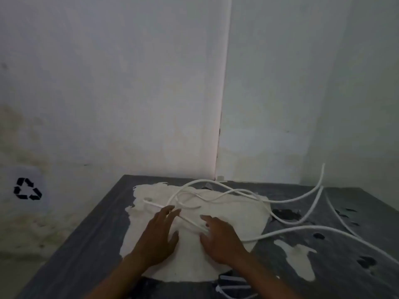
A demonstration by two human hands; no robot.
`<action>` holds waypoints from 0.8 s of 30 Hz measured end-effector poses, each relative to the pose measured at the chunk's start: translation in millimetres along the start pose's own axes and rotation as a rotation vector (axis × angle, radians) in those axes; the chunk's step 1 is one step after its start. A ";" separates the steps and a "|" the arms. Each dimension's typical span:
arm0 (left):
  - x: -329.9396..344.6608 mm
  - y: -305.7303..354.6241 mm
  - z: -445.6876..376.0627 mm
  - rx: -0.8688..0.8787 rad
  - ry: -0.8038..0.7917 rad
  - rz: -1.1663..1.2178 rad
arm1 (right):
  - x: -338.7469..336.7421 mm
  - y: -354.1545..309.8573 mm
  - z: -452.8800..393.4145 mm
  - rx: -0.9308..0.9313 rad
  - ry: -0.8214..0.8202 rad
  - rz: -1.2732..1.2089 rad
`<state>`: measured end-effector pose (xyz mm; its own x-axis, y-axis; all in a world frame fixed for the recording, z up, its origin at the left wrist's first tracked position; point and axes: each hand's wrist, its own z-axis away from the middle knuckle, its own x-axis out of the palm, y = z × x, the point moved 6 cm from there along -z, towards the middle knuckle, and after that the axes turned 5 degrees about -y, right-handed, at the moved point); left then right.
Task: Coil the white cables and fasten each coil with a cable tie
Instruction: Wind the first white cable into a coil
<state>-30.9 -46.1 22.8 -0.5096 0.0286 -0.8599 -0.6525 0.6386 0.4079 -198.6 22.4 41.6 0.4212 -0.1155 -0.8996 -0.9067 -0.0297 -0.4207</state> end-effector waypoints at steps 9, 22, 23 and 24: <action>-17.3 -6.5 -21.8 0.096 0.202 -0.092 | -16.5 3.0 -18.9 -0.061 0.052 0.033; -97.7 29.4 -17.4 0.106 0.487 -0.117 | -129.8 -1.2 48.9 -0.028 0.370 0.101; -99.5 34.1 -8.9 0.129 0.459 -0.053 | -135.7 -4.2 57.9 -0.044 0.383 0.133; -101.9 40.1 1.0 0.154 0.430 0.015 | -140.6 -6.7 67.5 -0.051 0.397 0.159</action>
<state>-4.5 -22.6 126.5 -0.7264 -0.2624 -0.6352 -0.5687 0.7485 0.3412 -250.2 105.9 163.1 0.2441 -0.4954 -0.8337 -0.9638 -0.0286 -0.2652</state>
